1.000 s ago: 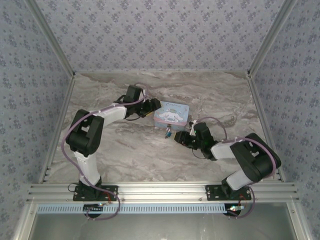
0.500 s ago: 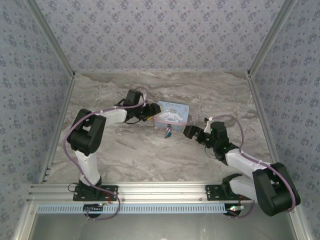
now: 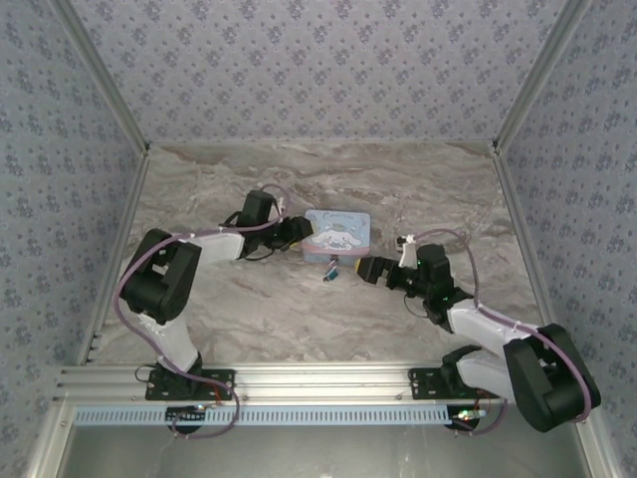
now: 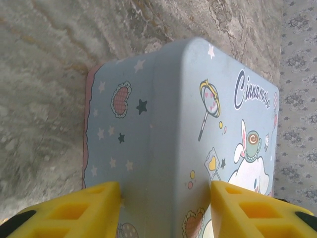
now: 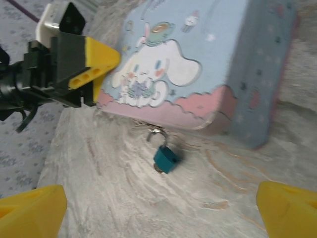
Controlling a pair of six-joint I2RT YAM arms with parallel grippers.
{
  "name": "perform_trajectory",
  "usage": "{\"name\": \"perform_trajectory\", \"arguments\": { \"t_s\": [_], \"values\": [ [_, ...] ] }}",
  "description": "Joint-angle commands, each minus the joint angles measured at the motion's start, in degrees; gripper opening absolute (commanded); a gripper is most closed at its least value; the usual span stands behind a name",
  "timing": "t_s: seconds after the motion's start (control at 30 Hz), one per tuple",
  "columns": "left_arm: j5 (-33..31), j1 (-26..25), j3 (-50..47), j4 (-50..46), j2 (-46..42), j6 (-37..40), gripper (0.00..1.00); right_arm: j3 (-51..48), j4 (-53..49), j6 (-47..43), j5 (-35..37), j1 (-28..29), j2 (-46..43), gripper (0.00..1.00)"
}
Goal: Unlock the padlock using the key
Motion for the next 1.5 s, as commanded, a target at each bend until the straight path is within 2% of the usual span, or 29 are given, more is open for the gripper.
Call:
{"name": "perform_trajectory", "arguments": {
  "t_s": [0.0, 0.2, 0.5, 0.73, 0.93, 1.37, 1.47],
  "values": [
    [-2.84, -0.93, -3.46, -2.15, -2.37, -0.96, 0.48, 0.1, 6.76, -1.02, -2.55, 1.49, 2.93, 0.99],
    [-4.3, -2.07, -7.84, -0.84, -5.63, -2.49, 0.48, 2.18, 12.62, -0.92, -2.83, 5.65, 10.88, 0.92],
    [-6.77, -2.92, -12.45, 0.73, -9.24, -4.78, 0.48, 2.7, 19.28, 0.31, 2.37, 10.71, 18.89, 0.83],
    [-7.39, -2.93, -13.25, 0.86, -10.14, -5.23, 0.48, 2.41, 23.07, -1.31, 9.46, 14.81, 21.74, 0.76],
    [-7.47, -3.02, -13.25, 0.92, -10.36, -5.37, 0.48, 2.17, 25.93, -1.06, 12.03, 15.87, 24.62, 0.71],
    [-7.39, -3.07, -12.92, 0.86, -10.3, -5.59, 0.48, 3.87, 32.32, 0.07, 11.71, 16.87, 31.47, 0.54],
    [-7.39, -3.14, -12.89, 0.81, -10.33, -5.7, 0.48, 4.36, 33.02, 0.56, 11.67, 16.92, 32.99, 0.53]
  ]
}}
